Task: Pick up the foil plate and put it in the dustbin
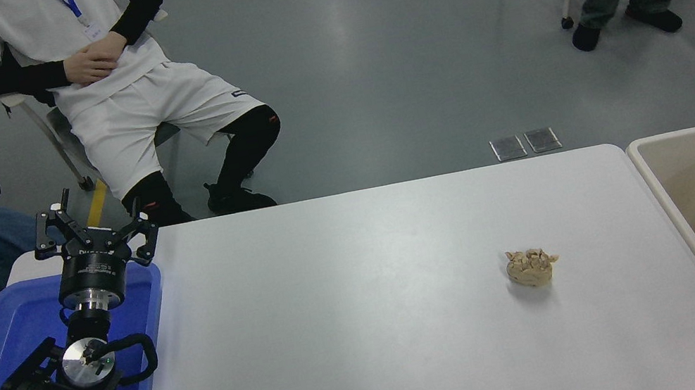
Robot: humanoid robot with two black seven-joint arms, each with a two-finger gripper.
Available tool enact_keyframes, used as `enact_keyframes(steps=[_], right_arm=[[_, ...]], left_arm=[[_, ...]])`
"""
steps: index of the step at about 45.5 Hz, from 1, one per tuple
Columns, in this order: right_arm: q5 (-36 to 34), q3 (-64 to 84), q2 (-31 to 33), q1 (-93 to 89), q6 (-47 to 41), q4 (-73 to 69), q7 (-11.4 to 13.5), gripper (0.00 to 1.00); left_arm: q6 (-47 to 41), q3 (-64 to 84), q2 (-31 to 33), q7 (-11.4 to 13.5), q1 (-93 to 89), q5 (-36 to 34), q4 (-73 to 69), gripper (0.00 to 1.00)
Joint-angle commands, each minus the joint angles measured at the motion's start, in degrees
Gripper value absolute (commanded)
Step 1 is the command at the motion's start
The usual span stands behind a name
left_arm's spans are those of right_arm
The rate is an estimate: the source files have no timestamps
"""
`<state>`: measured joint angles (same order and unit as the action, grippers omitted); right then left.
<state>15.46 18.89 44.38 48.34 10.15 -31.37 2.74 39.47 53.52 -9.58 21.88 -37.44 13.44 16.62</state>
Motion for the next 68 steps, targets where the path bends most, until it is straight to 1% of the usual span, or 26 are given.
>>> enact_keyframes(steps=[1, 4, 11, 18, 27, 31, 39, 43, 49, 56, 57, 61, 68], right_arm=[[6.16, 8.97, 5.37, 10.71, -0.04, -18.19, -0.1, 0.98], [6.34, 11.43, 5.37, 13.96, -0.57, -21.62, -0.19, 1.0], [8.53, 16.53, 5.11, 20.03, -3.29, -28.22, -0.37, 1.0], [8.89, 17.32, 5.37, 24.25, -11.19, -34.46, -0.37, 1.0], [8.8, 19.6, 4.93, 30.57, -24.81, -36.75, -0.19, 1.0], [8.71, 22.41, 3.35, 34.61, -31.84, -37.1, -0.19, 1.0], [8.62, 30.76, -2.36, 45.25, -46.34, -37.1, -0.19, 1.0], [8.71, 34.71, -6.05, 49.82, -52.15, -36.93, -0.19, 1.0], [8.19, 40.17, -12.28, 56.59, -55.06, -37.01, -0.19, 1.0], [8.1, 41.23, -17.91, 60.29, -55.15, -37.01, -0.19, 1.0], [8.18, 41.32, -19.57, 61.07, -55.15, -37.01, -0.11, 1.0], [8.01, 41.14, -21.0, 62.31, -55.15, -37.1, -0.19, 1.0], [8.45, 40.35, -20.82, 66.08, -55.15, -37.72, -0.19, 1.0]], left_arm=[[-0.01, 0.0, 0.0, 0.0, 0.0, 0.01, -0.01, 0.99], [-0.01, 0.0, 0.0, -0.09, 0.0, 0.01, -0.01, 0.99], [-0.01, 0.0, 0.0, -0.09, 0.0, 0.01, -0.01, 0.99], [-0.01, -0.09, 0.0, -0.09, 0.0, 0.01, -0.01, 0.99], [-0.01, -0.09, 0.0, -0.09, 0.0, 0.01, -0.01, 0.99], [-0.01, -0.09, 0.0, -0.09, 0.0, -0.08, -0.01, 0.99], [-0.01, -0.09, 0.0, -0.09, 0.0, -0.08, -0.01, 0.99], [-0.01, -0.09, 0.0, -0.09, 0.0, -0.08, -0.01, 0.99], [-0.01, -0.09, 0.0, -0.09, 0.0, 0.01, -0.01, 0.99], [-0.01, -0.09, 0.0, -0.09, 0.0, -0.08, -0.01, 0.99], [-0.01, -0.09, 0.0, -0.09, 0.0, -0.08, -0.01, 0.99], [-0.01, -0.09, 0.0, -0.09, 0.0, 0.01, -0.01, 0.99], [-0.01, -0.09, 0.0, -0.09, 0.0, -0.08, -0.01, 0.99]])
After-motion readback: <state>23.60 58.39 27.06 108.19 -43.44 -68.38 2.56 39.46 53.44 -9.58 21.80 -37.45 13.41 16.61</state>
